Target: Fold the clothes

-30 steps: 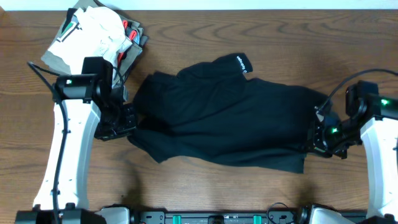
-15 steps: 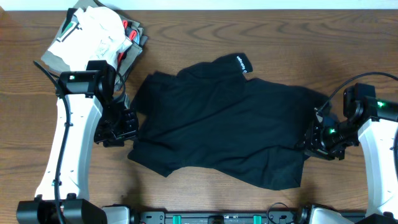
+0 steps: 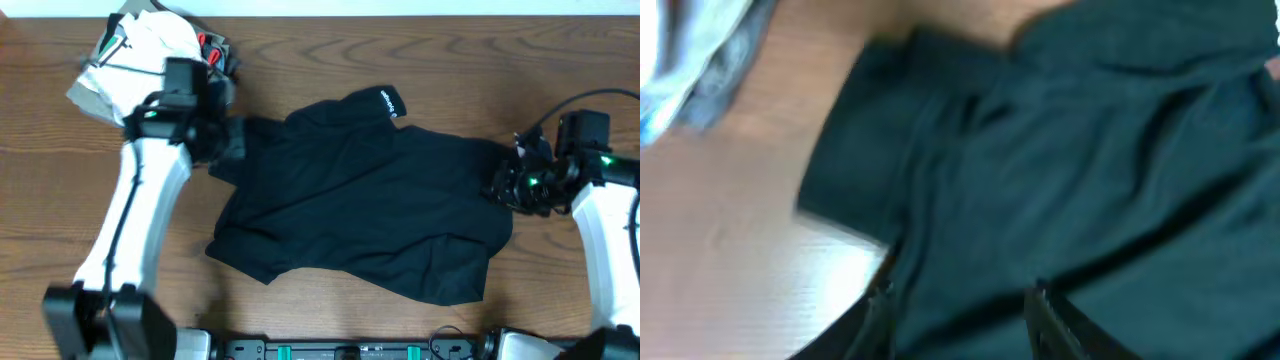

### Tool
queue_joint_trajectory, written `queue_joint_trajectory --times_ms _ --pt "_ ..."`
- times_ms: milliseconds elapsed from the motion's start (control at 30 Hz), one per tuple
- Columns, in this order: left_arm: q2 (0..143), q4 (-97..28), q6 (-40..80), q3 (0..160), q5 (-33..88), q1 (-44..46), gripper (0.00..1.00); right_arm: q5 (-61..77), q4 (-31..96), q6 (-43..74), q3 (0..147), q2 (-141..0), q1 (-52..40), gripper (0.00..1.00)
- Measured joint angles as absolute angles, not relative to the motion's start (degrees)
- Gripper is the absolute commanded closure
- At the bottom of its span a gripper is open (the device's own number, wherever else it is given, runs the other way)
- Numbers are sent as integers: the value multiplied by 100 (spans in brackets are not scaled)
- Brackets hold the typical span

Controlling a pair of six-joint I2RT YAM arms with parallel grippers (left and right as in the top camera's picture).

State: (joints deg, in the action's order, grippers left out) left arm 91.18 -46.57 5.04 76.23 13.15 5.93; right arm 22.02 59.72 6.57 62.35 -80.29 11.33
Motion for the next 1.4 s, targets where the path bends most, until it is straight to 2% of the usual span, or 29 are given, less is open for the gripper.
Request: queue_joint_trajectory --times_ms 133,433,600,833,900,1033,1100,1300,1400 --pt "9883 -3992 274 7623 1313 932 59 2145 5623 668 6235 -8414 985 84" --pt "10521 -3833 -401 7620 1282 1295 56 1514 5454 709 6237 -9273 637 83" --pt "10770 -3758 -779 7620 1197 1402 55 1319 5227 766 6241 -9931 502 87" --pt "11155 -3691 -930 7618 1155 1404 54 1192 4842 952 6241 -10451 349 87" --pt "11153 -3636 -934 7618 1129 1404 50 1098 4729 1031 6241 -10508 333 86" --pt "11155 -3601 -993 7618 930 1404 36 814 4615 1315 6272 -10650 329 85" --pt "11155 -3599 -1007 7618 849 1402 32 742 4517 1439 6318 -10709 331 85" --pt "11155 -3555 -982 7618 744 1404 28 764 4021 1658 6488 -10890 423 84" --pt "11155 -3531 -930 7618 727 1402 23 816 3459 1706 6611 -11048 552 83"
